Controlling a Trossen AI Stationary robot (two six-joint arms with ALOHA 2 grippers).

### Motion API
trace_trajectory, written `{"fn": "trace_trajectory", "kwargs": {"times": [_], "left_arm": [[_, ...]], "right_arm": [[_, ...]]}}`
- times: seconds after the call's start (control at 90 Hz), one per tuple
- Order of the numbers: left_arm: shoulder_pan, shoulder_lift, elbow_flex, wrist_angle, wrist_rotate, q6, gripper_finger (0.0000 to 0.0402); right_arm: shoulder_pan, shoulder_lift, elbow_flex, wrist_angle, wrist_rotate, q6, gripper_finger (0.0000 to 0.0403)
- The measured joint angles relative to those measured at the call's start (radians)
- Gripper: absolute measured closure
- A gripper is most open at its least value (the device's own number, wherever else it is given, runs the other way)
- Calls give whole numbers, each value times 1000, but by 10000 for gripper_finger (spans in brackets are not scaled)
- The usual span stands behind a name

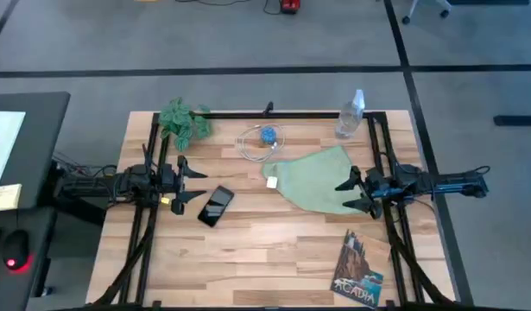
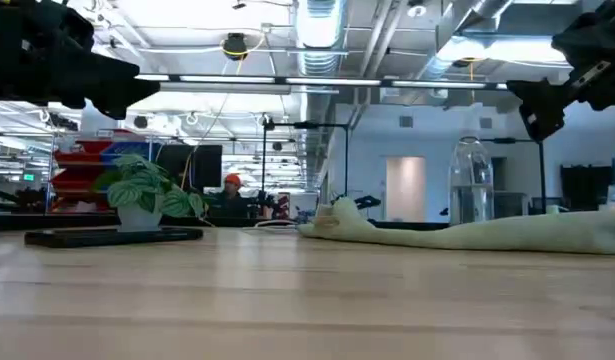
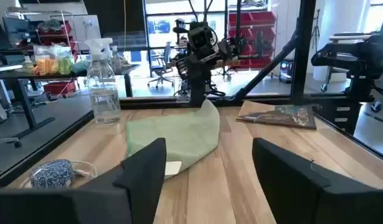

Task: Apply microfiber cloth

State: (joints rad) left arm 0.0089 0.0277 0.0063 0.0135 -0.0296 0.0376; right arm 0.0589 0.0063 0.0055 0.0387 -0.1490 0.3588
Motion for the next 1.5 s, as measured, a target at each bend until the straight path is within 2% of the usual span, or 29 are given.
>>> {"fn": "trace_trajectory", "kwargs": {"times": [0.156, 0.311, 0.411, 0.467, 0.611, 0.767, 0.956, 1.011, 1.089, 1.189, 1.278, 1.344, 1.444, 1.5], "left_arm": [[0, 0, 0, 4, 0, -11, 185], [0, 0, 0, 13, -5, -144, 185], [8, 0, 0, 57, -74, -98, 185], [9, -1, 0, 54, -109, -133, 185], [7, 12, 0, 69, -99, -187, 185], [-6, 12, 0, 157, -49, -220, 185], [-14, 61, 6, 360, -50, -144, 185], [-19, 116, 23, 363, -52, -127, 185], [-22, 255, 77, 383, -61, -122, 185], [-17, 484, 192, 410, -69, -104, 185], [-5, 715, 332, 353, -43, -55, 185], [17, 881, 449, 302, 40, -18, 182], [67, 1096, 645, 269, 247, 12, 172], [96, 1200, 745, 200, 326, 32, 165]], "right_arm": [[0, 0, 0, 0, 0, 0, 129], [0, 0, 0, 0, 0, 0, 129], [0, 0, 0, 0, 0, 0, 129], [0, 0, 0, 0, 0, 0, 129], [0, 0, 0, 0, 0, 0, 129], [0, 0, 0, 0, 0, 0, 129], [0, 0, 0, 0, 0, 0, 129], [0, 0, 0, 0, 0, 0, 129], [0, 0, 0, 0, 0, 0, 129], [0, 0, 0, 0, 0, 0, 129], [0, 0, 0, 0, 0, 0, 129], [0, 0, 0, 1, 0, 0, 129], [0, 0, 0, 1, 0, 0, 129], [0, 0, 0, 2, 0, 0, 129]]}}
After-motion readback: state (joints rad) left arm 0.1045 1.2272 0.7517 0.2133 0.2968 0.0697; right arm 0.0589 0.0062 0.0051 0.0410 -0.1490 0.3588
